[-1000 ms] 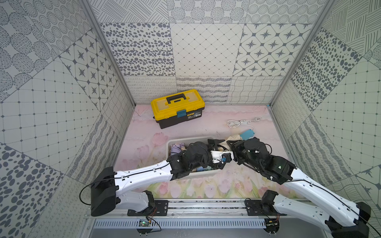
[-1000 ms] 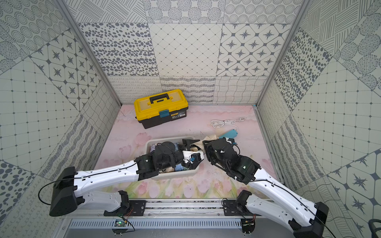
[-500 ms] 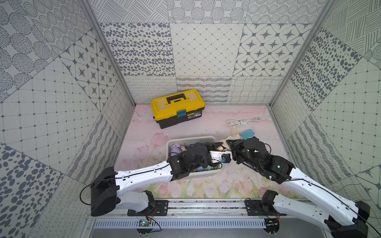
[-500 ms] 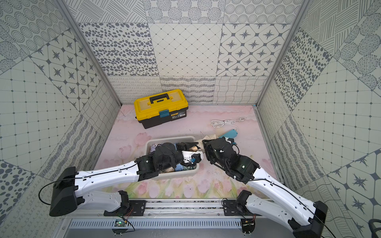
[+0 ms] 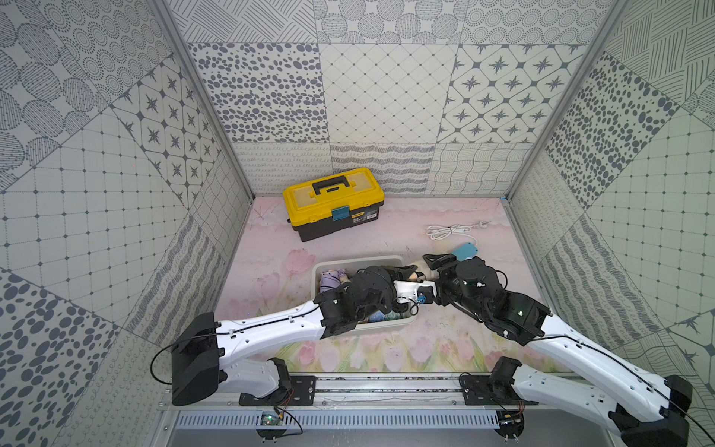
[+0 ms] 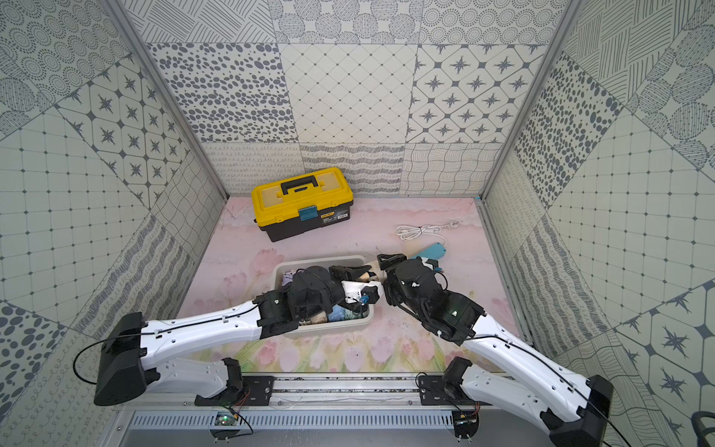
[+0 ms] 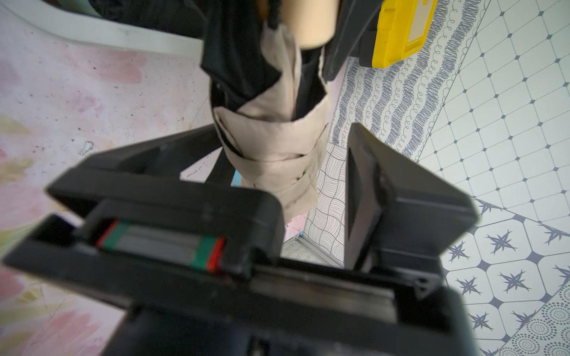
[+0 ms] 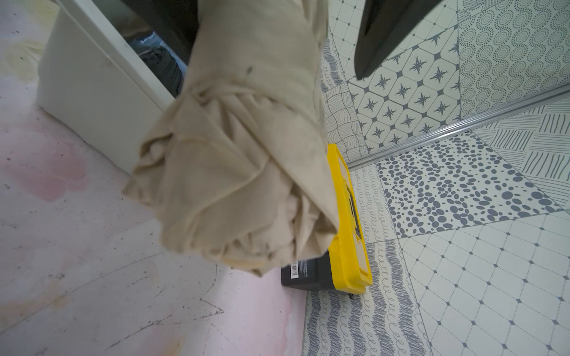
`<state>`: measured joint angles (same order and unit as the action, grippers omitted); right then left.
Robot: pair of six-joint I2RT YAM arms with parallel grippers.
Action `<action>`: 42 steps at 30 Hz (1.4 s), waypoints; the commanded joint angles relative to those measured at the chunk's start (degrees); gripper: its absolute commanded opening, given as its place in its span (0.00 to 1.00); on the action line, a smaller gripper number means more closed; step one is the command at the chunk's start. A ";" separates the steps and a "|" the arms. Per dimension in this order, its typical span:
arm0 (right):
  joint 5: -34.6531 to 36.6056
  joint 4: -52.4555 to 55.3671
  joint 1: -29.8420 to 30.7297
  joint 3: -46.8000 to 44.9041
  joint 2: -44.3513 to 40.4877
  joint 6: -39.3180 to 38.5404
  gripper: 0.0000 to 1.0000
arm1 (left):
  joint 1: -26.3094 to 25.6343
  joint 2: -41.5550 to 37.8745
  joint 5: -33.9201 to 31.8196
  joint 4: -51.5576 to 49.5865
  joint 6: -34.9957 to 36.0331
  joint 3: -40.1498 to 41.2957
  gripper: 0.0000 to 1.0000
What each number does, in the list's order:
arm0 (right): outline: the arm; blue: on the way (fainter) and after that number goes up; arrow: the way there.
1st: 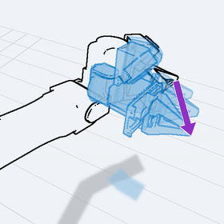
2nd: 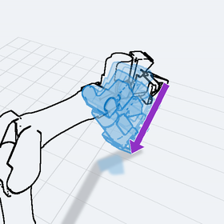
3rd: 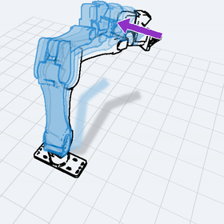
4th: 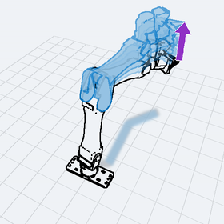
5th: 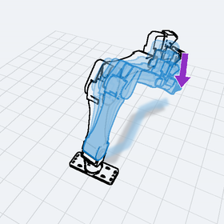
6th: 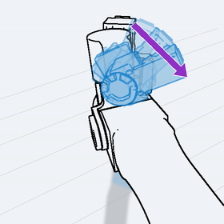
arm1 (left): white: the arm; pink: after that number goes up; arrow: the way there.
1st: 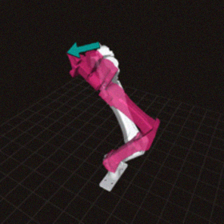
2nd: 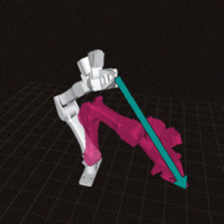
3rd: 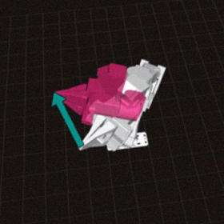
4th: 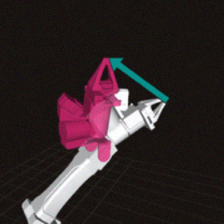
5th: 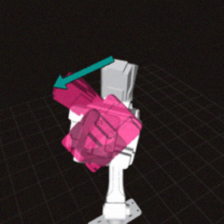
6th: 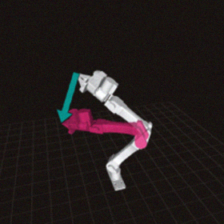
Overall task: Put the umbrella into the storage box
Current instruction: Pick up the umbrella from the center of the board.
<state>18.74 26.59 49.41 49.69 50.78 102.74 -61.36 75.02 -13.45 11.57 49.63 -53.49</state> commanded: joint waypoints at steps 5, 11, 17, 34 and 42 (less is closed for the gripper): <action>14.19 4.88 -1.42 -0.34 -9.34 -11.30 0.85 | 3.39 -1.77 5.36 -3.40 -6.41 -3.09 0.00; 15.66 7.69 -12.10 1.50 -15.63 -49.51 0.79 | 10.06 -1.53 16.71 -13.05 -15.14 -8.97 0.00; -5.94 14.10 -13.46 9.87 -9.31 -100.29 0.81 | 15.38 -1.52 27.13 -24.01 -17.51 -14.91 0.00; -29.05 23.43 -6.05 17.72 2.80 -144.81 0.84 | 20.41 -1.71 53.19 -28.63 -23.17 -16.11 0.00; -28.33 17.94 -4.72 16.93 7.76 -146.07 0.81 | 20.44 -2.25 58.21 -29.09 -22.80 -16.07 0.00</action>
<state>-9.02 48.73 44.38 66.30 58.02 -41.19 -41.23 73.47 33.76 -20.01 28.25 -68.60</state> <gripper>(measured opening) 0.818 0.366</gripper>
